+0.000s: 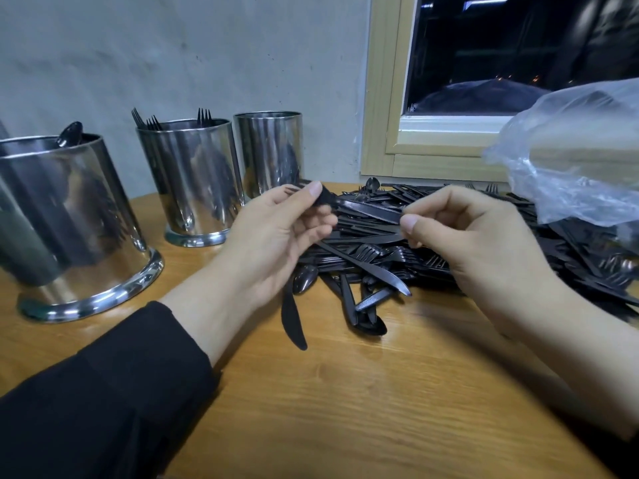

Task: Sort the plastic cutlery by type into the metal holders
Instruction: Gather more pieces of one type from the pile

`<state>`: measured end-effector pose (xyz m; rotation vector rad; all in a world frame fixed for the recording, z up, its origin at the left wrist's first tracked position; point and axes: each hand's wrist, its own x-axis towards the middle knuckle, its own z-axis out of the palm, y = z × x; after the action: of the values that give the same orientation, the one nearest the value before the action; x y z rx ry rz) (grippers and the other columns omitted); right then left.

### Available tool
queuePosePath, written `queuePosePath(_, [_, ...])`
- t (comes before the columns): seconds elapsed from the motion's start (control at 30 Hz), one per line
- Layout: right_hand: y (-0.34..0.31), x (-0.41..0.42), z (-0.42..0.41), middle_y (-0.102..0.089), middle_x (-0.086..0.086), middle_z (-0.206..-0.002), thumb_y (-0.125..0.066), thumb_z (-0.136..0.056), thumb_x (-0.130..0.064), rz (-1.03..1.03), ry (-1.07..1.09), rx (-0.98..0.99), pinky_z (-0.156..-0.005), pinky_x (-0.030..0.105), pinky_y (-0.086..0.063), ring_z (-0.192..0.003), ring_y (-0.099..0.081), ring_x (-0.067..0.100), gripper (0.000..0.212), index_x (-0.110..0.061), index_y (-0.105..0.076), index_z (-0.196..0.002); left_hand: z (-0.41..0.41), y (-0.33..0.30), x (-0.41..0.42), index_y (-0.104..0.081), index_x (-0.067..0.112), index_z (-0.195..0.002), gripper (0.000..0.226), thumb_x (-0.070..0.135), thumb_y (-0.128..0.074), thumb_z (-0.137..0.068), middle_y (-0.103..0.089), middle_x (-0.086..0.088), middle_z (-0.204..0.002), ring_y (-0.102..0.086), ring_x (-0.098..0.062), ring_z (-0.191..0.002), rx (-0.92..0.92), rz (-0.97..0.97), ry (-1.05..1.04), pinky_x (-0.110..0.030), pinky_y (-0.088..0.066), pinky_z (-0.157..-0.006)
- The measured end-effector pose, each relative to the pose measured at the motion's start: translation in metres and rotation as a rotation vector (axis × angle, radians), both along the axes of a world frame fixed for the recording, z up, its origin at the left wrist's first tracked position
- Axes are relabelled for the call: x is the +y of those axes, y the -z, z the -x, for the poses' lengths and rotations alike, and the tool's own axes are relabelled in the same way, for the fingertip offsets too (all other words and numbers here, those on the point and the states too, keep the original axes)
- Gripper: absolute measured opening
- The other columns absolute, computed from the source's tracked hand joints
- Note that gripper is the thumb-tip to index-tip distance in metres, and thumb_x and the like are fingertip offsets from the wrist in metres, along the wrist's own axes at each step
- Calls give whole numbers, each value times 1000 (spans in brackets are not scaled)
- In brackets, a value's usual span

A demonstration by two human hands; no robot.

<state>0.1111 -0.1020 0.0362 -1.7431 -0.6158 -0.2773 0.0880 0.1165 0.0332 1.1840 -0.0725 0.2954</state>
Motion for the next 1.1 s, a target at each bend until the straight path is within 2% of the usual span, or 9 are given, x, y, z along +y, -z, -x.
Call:
queuePosePath(0.1, [2, 5, 6, -74, -1, -77, -75, -88, -19, 113, -45, -19, -73, 33, -51, -75, -67, 21, 5, -20, -72, -84, 5, -5, -17, -64, 9, -94, 10, 19, -64, -97, -72, -9, -87, -73, -21, -89, -11, 283, 79, -32, -61, -84])
queuePosePath(0.2, [7, 5, 3, -70, -10, -81, -72, -90, -35, 307, 24, -80, -78, 31, -51, -77, -65, 12, 8, -29, -69, -94, 10, -15, -20, -62, 10, -105, 13, 22, -58, -102, -75, -11, -91, -75, -25, -92, -85, 372, 59, -38, -61, -84])
queuePosePath(0.33, [10, 0, 0, -63, -14, -82, -65, -85, -60, 726, 137, -129, -62, 15, -41, -73, -58, -2, 37, -39, -64, -115, 17, -27, 4, -60, 17, -104, 19, 29, -46, -109, -49, 3, -60, -53, -12, -49, -95, 274, -209, -30, -58, -59])
queuePosePath(0.43, [11, 3, 0, -59, -15, -86, -65, -86, -60, 909, 145, -188, -63, 13, -37, -77, -53, -5, 46, -36, -62, -125, 25, -13, 22, -62, 17, -116, 23, 27, -41, -111, -38, 6, -61, -32, -7, -47, 31, 32, -298, -21, -29, -42])
queuePosePath(0.53, [12, 5, -2, -60, -14, -87, -67, -89, -52, 930, 160, -246, -68, 22, -40, -77, -53, 0, 43, -33, -64, -127, 38, 3, 25, -56, 9, -103, 13, 11, -44, -107, -44, 0, -73, -36, -8, -54, 88, -179, -296, -21, -28, -45])
queuePosePath(0.63, [14, 5, -1, -62, -14, -86, -69, -88, -48, 916, 147, -226, -73, 26, -46, -79, -56, 2, 37, -32, -68, -121, 53, 8, 23, -60, 0, -89, 29, 18, -47, -109, -45, -7, -70, -38, -13, -53, 49, -358, -325, -25, -34, -47])
queuePosePath(0.77, [15, 5, 0, -62, -13, -80, -74, -86, -44, 867, 143, -182, -66, 23, -44, -74, -57, 0, 23, -34, -69, -105, 64, 11, 27, -75, 20, -101, 30, 34, -49, -108, -41, -3, -61, -33, -12, -46, 52, -387, -419, -24, -29, -43])
queuePosePath(0.9, [18, 5, -2, -63, -11, -74, -76, -86, -36, 791, 146, -140, -59, 17, -39, -68, -56, 0, 12, -34, -65, -87, 65, 17, 27, -64, 18, -78, 36, 30, -47, -108, -45, -11, -70, -35, -13, -50, 66, -611, -445, -38, -36, -58])
queuePosePath(1.1, [8, 12, 12, -62, -15, -84, -67, -92, -32, 565, 74, -313, -69, 12, -40, -84, -58, 2, 8, -31, -64, -85, 68, 20, 21, -72, 6, -85, 42, 35, -48, -105, -66, 5, -74, -61, -9, -75, -228, -889, -619, -30, -50, -75])
